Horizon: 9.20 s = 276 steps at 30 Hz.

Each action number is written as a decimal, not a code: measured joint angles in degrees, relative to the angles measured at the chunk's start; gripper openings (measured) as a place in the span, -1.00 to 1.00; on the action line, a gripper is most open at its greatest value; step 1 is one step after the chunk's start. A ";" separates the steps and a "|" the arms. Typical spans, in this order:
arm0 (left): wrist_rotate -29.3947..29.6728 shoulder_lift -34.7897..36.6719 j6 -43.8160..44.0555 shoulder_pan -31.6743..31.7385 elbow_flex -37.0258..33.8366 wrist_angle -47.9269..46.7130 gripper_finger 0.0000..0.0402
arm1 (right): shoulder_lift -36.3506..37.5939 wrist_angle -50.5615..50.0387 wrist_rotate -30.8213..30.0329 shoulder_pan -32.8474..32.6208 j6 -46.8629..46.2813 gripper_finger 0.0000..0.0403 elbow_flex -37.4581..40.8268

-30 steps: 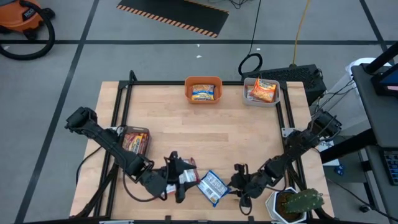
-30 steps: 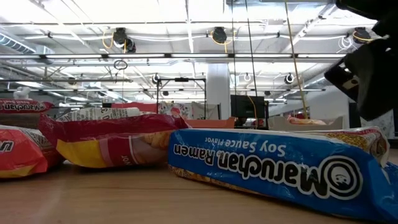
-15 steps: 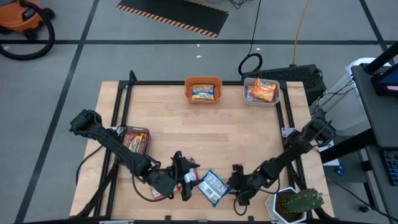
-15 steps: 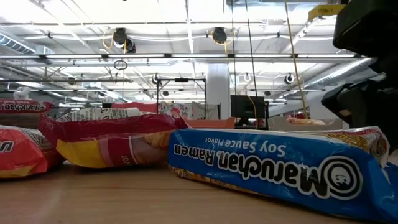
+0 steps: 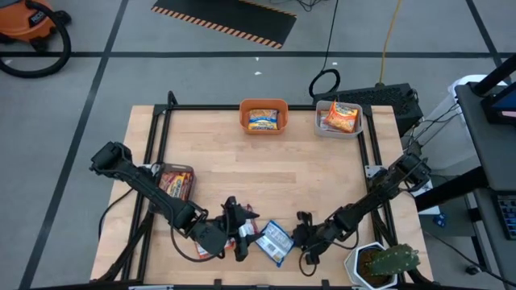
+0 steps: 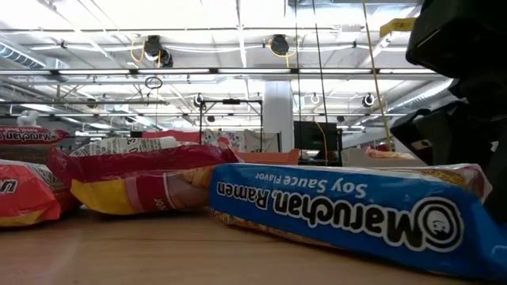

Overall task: Sort Maruchan noodles
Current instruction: Put the blue noodle pack into the orange bin

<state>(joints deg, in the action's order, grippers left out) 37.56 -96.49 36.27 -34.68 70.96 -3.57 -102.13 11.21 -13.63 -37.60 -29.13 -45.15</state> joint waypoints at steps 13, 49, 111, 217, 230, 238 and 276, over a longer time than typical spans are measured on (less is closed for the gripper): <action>-0.02 0.00 0.13 -0.39 0.00 0.02 0.48 | 4.83 -0.93 0.15 0.20 4.45 -0.99 0.25; 25.72 -4.79 -52.01 -6.11 0.04 18.01 0.47 | 45.04 3.16 -5.79 13.70 19.91 -1.00 6.56; 1.87 1.40 -53.26 21.70 0.04 7.98 0.47 | 44.26 27.48 24.50 43.87 14.80 -1.00 15.37; -15.07 5.32 -37.29 26.14 -24.76 74.25 -0.35 | 43.83 48.42 25.93 46.52 13.83 -0.21 24.97; -16.87 3.10 -37.38 26.29 -24.74 77.57 -0.35 | 33.66 54.13 25.95 43.00 13.88 0.10 19.28; -16.96 3.08 -37.44 25.53 -24.74 76.78 -0.35 | 28.91 54.98 26.08 42.75 16.10 0.15 14.85; -13.21 7.74 -37.62 23.92 -24.63 60.91 -0.08 | 29.51 56.53 27.12 44.71 19.33 -0.52 11.87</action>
<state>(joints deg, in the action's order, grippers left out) 24.35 -88.75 -1.34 -10.76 46.33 57.34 -72.62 67.74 13.49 7.10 -9.80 -33.28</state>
